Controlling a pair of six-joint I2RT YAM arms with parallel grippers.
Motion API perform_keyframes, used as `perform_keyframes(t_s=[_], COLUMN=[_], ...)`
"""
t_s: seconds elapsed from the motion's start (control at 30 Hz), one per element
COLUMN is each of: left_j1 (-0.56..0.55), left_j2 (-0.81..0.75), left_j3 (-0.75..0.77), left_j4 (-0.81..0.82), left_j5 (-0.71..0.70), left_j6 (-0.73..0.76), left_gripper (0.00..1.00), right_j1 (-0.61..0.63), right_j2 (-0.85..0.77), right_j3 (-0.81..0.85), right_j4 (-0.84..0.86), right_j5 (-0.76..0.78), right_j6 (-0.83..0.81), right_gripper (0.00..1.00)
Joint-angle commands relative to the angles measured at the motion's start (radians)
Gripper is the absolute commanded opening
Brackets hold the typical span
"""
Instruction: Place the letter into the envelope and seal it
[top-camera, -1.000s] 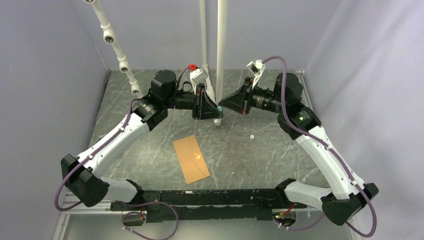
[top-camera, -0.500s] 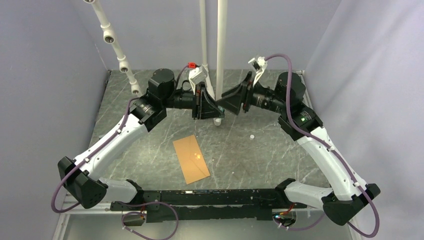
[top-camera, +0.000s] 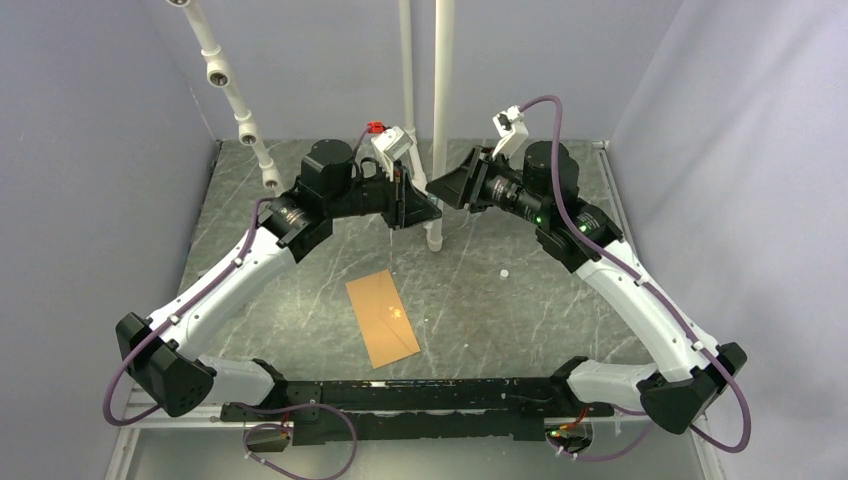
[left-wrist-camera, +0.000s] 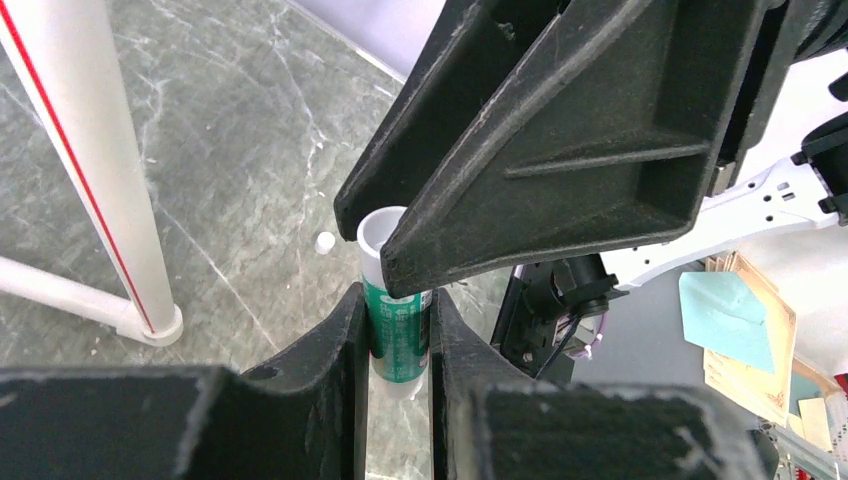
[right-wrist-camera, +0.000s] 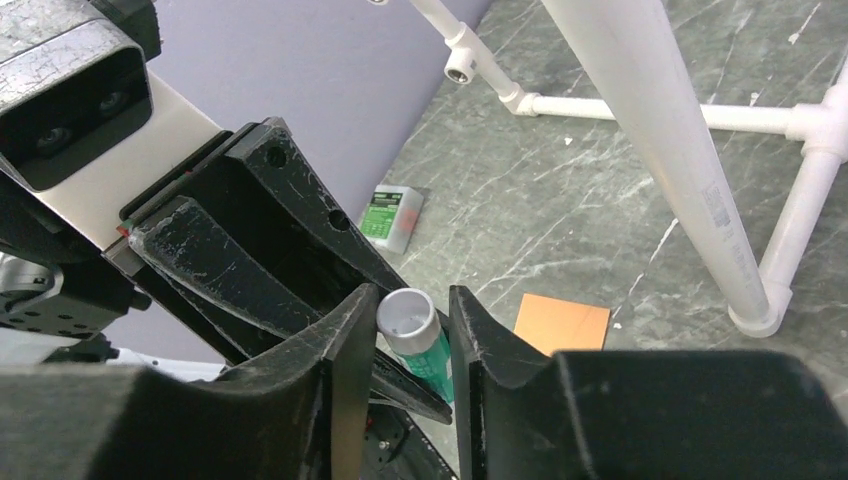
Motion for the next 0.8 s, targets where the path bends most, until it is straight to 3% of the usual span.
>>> perform_keyframes(t_s=[0.0,0.07,0.2,0.3,0.4,0.5,0.6,0.7,0.77], left_j1=[-0.002,-0.002,-0.002,-0.002,-0.002,-0.002,-0.002,-0.001,-0.002], left_j2=[-0.013,-0.012,-0.014,-0.02,-0.008,-0.005,-0.007,-0.02,-0.027], left_j3=[0.035,0.042,0.061,0.07,0.1,0.094,0.078,0.066,0.081], left_j4=[0.013,0.008,-0.009,-0.038,-0.093,-0.026,0.044,0.046,-0.024], left_j5=[0.012,0.018,0.094,0.207,0.376,0.565,0.617,0.569,0.437], left_j6=[0.015,0.016,0.042,0.088,0.139,0.098,0.05,0.056,0.106], left_gripper=[0.02,0.02,0.03,0.02,0.02,0.03,0.03,0.02,0.03], right_j1=[0.001,0.001,-0.004,-0.017,-0.032,-0.038,-0.038,-0.038,-0.034], right_j2=[0.022,0.02,0.012,-0.015,-0.068,-0.086,-0.068,-0.074,-0.084], right_j3=[0.039,0.034,0.045,0.043,-0.017,-0.057,-0.064,-0.078,-0.078], right_j4=[0.001,0.017,0.014,0.047,0.15,0.231,0.276,0.297,0.286], right_j5=[-0.01,-0.049,-0.13,-0.27,-0.519,-0.783,-0.911,-0.846,-0.601], right_j6=[-0.026,-0.04,-0.11,-0.214,-0.312,-0.361,-0.333,-0.302,-0.254], right_gripper=[0.31,0.24,0.0,0.0,0.0,0.0,0.0,0.0,0.05])
